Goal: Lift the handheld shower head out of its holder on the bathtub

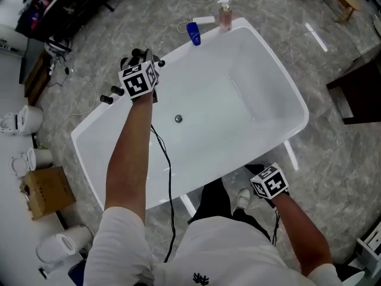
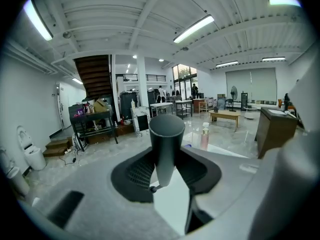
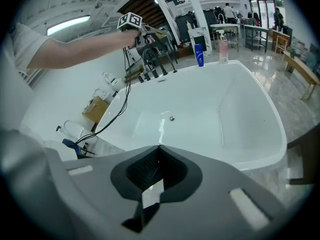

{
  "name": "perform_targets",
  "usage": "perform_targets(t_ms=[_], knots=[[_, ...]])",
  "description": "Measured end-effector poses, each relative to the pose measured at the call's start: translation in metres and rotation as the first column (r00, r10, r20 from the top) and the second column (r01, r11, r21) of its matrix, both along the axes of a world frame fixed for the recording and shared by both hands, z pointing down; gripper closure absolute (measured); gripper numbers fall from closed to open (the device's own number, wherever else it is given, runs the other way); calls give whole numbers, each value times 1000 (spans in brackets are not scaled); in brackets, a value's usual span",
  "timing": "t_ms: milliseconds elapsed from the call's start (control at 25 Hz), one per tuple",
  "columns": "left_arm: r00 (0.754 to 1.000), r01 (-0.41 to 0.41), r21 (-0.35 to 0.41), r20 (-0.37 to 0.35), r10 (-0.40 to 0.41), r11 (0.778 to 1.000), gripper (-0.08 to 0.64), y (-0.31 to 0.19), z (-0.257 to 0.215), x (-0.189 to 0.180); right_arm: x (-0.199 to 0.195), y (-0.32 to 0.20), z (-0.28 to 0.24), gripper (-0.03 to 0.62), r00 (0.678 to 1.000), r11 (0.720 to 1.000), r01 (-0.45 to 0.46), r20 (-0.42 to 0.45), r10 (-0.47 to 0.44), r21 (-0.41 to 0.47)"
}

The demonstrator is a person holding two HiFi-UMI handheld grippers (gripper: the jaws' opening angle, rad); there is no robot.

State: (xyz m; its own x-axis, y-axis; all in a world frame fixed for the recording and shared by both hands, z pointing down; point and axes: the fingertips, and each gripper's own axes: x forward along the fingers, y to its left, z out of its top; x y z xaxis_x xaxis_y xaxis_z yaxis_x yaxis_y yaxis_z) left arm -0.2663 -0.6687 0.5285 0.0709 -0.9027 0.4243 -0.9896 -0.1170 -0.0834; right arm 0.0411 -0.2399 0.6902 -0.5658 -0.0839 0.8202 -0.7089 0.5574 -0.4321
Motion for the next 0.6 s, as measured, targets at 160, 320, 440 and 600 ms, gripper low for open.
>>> perform_targets(t_ms=[160,320,440,600], knots=[[1000,-4,21,6,4,1000,422,25,-24,15,16,15,-7,578,1000,1000,-1,9,1,22],[1000,-5,43,18,4,999,422,52,-50,26,28,32,-14,579,1000,999,8,16,-9,47],[1000,-10,59,21,8,998,422,75,-68,36,39,44,-21,578,1000,997,18,20,-20,69],[1000,-13,84,22,11,996,422,108,-92,50,55,63,-30,578,999,995,28,27,-31,99]])
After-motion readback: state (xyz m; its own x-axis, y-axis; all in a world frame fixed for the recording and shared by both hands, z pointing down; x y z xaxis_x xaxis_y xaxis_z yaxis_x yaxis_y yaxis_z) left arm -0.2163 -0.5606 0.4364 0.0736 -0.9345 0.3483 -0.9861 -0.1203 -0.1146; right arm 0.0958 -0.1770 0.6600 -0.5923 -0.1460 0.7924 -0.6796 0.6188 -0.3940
